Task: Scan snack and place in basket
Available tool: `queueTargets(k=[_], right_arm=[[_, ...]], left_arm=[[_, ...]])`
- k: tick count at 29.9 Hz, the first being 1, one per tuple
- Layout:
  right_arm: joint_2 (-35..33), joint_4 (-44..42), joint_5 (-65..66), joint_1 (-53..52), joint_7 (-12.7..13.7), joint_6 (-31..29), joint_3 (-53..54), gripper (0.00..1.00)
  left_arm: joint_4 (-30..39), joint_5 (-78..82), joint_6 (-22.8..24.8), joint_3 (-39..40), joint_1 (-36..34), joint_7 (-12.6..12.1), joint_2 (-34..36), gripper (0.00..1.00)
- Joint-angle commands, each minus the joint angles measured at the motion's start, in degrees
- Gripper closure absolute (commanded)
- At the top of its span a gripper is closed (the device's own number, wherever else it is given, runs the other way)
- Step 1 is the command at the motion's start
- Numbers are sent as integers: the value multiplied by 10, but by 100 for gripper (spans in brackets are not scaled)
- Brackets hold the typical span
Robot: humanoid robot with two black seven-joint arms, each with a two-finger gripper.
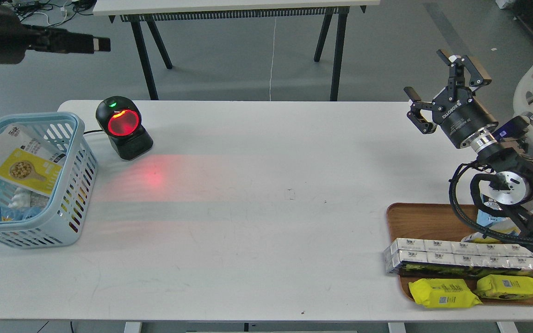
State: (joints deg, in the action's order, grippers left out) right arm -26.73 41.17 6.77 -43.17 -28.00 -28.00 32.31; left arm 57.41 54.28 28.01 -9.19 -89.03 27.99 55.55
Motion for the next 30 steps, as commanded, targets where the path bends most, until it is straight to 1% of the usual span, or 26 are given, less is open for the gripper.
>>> queueTargets(k=[1, 4, 6, 8, 12, 14, 17, 27, 30], right_arm=[[-1, 13, 1, -13, 0, 0, -1, 3], [-7, 26, 2, -27, 0, 0, -3, 3], [-10, 31, 5, -40, 0, 0, -4, 3], [-12, 32, 9, -53, 0, 0, -6, 3], [-12, 32, 11, -78, 0, 0, -22, 2], [-12, 32, 11, -90, 0, 0, -40, 2], [-12, 33, 11, -98, 0, 0, -59, 2], [-10, 62, 11, -97, 0, 0, -55, 2], [-10, 61, 10, -92, 0, 0, -52, 2]], left_arm=[[-5, -230, 0, 30, 16, 0, -25, 1], [-33, -379, 0, 33, 34, 0, -61, 1], [-69, -442, 0, 43, 54, 0, -94, 1], [-108, -486, 0, 68, 84, 0, -128, 1], [-183, -507, 0, 178, 169, 0, -192, 1], [-204, -506, 0, 227, 205, 0, -213, 1], [-215, -502, 0, 257, 243, 0, -222, 1], [-215, -483, 0, 254, 339, 0, -196, 0], [-215, -482, 0, 254, 354, 0, -196, 0]])
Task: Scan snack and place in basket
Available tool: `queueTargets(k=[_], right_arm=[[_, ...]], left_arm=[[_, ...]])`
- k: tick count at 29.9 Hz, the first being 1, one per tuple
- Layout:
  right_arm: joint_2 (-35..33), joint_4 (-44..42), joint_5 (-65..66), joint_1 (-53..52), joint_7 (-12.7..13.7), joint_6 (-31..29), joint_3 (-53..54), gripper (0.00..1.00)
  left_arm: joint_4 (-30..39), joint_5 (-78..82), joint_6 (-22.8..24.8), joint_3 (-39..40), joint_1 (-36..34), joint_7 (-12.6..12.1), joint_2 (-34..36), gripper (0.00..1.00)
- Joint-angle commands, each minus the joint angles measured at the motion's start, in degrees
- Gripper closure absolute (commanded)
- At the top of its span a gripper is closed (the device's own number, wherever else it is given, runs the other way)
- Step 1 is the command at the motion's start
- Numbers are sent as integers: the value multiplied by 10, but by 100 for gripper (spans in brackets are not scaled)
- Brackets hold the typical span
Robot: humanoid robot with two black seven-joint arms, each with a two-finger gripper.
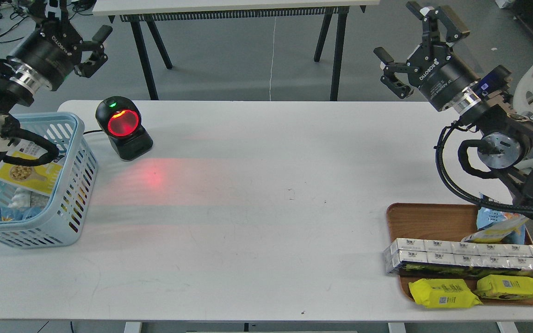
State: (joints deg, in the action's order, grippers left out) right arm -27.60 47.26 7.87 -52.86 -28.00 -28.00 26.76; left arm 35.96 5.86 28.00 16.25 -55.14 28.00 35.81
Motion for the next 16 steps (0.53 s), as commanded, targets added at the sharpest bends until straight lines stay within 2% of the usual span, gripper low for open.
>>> queueTargets(k=[1, 16], right_arm=[[0, 1, -4, 6, 0, 0, 6, 2], [30, -22, -10, 25, 0, 0, 3, 2]], left_arm=[[0, 1, 0, 3, 18, 0, 1, 0], [7, 1, 0, 2, 25, 0, 0, 0]])
